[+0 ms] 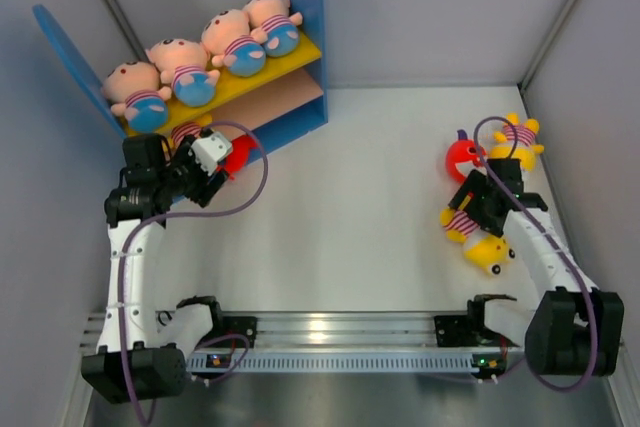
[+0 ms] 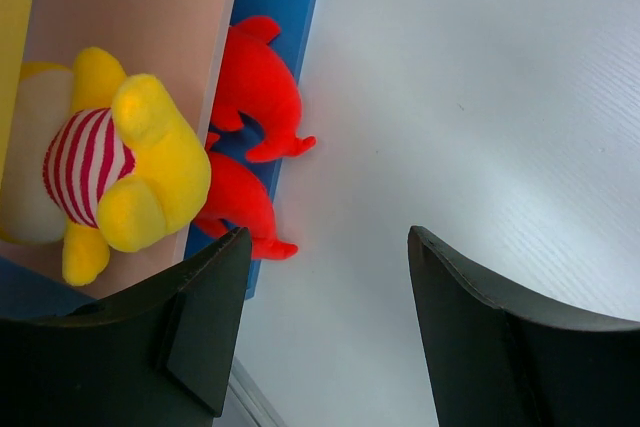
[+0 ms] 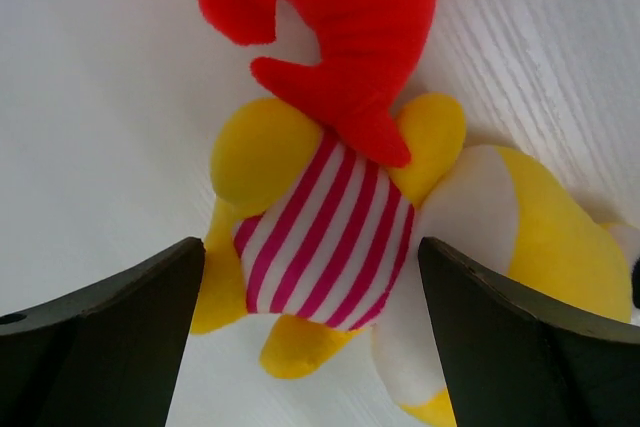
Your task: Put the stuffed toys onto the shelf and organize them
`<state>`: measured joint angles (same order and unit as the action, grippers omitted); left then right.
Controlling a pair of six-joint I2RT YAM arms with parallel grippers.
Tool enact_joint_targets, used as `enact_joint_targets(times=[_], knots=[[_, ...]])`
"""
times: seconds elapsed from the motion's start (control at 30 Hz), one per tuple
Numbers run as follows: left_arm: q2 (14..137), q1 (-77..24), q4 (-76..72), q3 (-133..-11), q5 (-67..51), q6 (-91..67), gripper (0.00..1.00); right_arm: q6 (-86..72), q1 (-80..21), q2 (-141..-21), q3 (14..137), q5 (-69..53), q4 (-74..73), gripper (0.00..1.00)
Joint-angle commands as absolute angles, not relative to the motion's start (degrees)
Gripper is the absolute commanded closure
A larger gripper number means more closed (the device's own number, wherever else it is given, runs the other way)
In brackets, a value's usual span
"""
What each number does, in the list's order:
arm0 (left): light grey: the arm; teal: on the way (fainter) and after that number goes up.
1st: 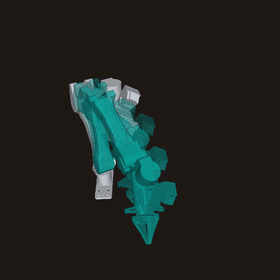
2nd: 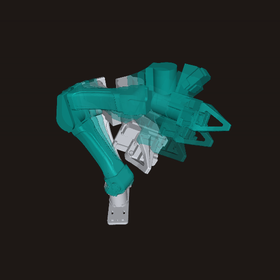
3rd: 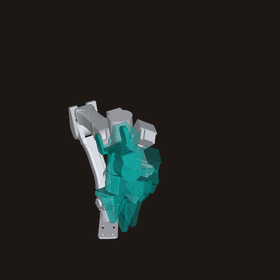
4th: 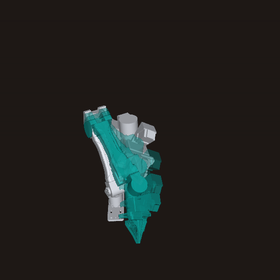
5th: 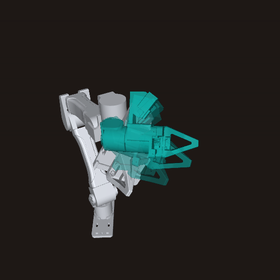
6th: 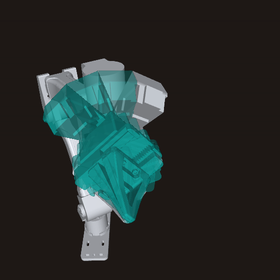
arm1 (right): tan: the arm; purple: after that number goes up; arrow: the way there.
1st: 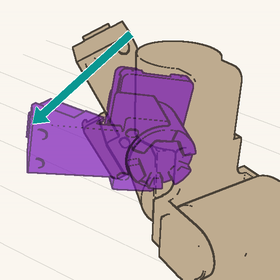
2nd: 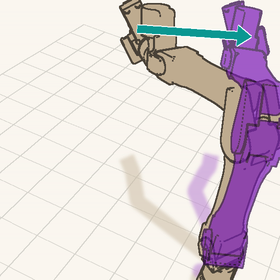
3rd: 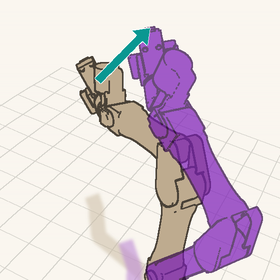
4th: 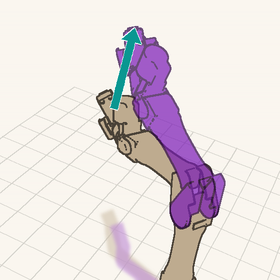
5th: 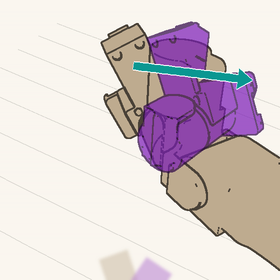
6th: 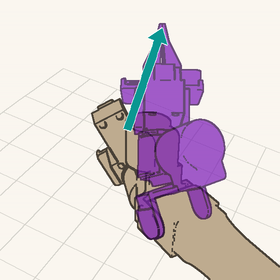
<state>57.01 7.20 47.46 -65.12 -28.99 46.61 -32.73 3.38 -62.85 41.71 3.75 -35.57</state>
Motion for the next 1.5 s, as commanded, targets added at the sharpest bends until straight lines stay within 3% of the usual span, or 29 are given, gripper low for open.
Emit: enact_joint_targets(times=[0.0, 0.03, 0.13, 0.17, 0.23, 0.27, 0.33, 0.5, 0.6, 0.8, 1.03, 1.47], knots=[[56.3, 6.7, 48.1, -64.7, -30.9, 46.5, 0.3, -33.3, -3.5, -67.0, 41.0, 8.8, -31.4, 0.11], [56.3, 6.7, 48.1, -64.7, -30.9, 46.4, 0.3, -33.0, -4.2, -69.0, 41.0, 9.5, -30.9, 0.12], [56.4, 6.3, 48.2, -64.9, -30.9, 45.5, 0.3, -30.0, -4.7, -77.2, 42.6, 5.8, -29.7, 0.33], [56.2, 6.2, 48.2, -64.9, -30.5, 45.2, 0.3, -29.1, -5.0, -78.4, 42.8, 4.9, -29.1, 0.52], [55.5, 6.0, 48.3, -64.8, -30.1, 45.0, 0.3, -27.3, -6.8, -78.7, 42.1, 3.2, -27.9, 0.7], [55.2, 6.0, 49.1, -64.8, -30.3, 45.3, 0.31, -26.6, -7.5, -78.3, 41.8, 2.5, -26.6, 0.85], [54.9, 5.5, 49.8, -64.7, -31.2, 45.3, 0.31, -23.9, -9.9, -75.9, 41.7, 0.4, -25.3, 1.0], [53.8, 3.6, 53.4, -64.8, -36.5, 44.9, 0.32, -11.1, -20.6, -68.8, 47.4, -8.9, -21.4, 1.0], [52.5, 1.4, 53.9, -63.8, -39.2, 44.9, 0.32, 7.0, -35.8, -66.5, 52.1, -11.1, -19.3, 1.0], [49.6, -7.1, 56.6, -62.3, -37.9, 45.5, 0.29, 27.8, -48.6, -70.8, 62.0, -29.2, -17.0, 1.0], [44.8, -13.6, 57.1, -64.5, -45.3, 42.3, 0.23, 38.3, -57.1, -82.1, 78.5, -36.0, -21.1, 1.0], [43.6, -13.7, 57.0, -66.0, -46.6, 42.0, 0.24, 40.3, -61.5, -91.1, 89.2, -35.7, -23.1, 1.0]])
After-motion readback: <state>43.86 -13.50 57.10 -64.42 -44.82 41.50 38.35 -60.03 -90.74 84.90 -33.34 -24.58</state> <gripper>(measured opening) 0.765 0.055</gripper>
